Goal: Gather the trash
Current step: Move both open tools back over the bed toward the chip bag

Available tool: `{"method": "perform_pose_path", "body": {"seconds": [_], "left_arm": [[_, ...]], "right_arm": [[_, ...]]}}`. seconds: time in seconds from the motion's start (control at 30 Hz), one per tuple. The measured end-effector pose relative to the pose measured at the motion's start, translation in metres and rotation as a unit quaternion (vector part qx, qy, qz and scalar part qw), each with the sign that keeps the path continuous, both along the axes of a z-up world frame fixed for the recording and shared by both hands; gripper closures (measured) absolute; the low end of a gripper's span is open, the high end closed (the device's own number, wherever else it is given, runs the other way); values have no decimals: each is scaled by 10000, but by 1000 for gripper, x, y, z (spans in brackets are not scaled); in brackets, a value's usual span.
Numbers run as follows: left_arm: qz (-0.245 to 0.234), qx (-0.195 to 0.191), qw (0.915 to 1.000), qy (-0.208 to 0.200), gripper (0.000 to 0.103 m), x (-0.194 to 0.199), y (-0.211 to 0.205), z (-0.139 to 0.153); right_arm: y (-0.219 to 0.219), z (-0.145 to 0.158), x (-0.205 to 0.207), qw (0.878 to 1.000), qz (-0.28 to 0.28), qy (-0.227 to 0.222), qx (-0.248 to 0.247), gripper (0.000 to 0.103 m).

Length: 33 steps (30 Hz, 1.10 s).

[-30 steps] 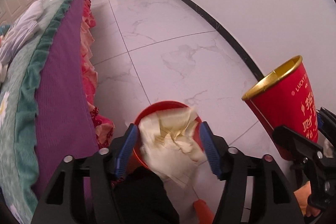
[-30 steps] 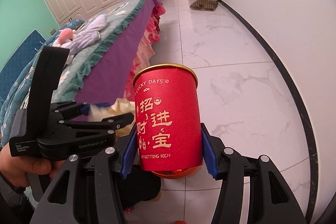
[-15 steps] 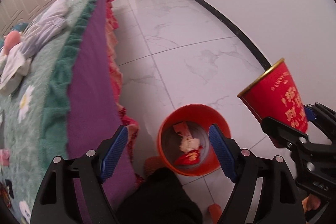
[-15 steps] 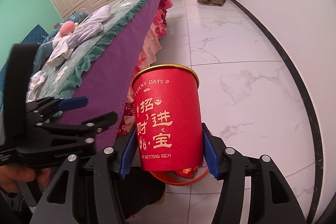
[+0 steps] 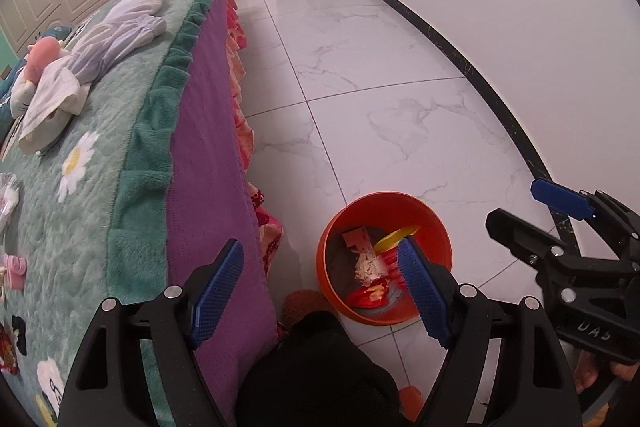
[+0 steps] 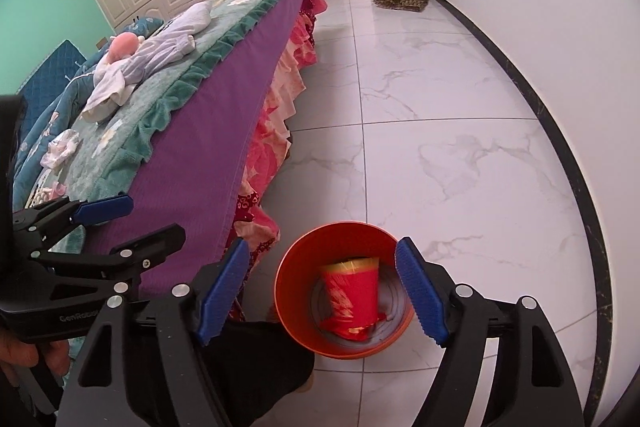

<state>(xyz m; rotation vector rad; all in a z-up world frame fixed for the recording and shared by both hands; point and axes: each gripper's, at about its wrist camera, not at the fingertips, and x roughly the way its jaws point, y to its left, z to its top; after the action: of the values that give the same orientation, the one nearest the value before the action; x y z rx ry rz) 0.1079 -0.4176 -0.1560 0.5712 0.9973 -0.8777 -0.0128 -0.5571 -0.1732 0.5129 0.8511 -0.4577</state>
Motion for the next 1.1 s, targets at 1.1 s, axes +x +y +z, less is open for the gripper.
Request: {"method": "perform_pose_path", "body": {"seconds": [1.1], "left_arm": [[1961,-702,9730,-992,18,-6,236,121]], "right_arm": [[184,135,35,9732,1977,-1076,-470,28]]}}
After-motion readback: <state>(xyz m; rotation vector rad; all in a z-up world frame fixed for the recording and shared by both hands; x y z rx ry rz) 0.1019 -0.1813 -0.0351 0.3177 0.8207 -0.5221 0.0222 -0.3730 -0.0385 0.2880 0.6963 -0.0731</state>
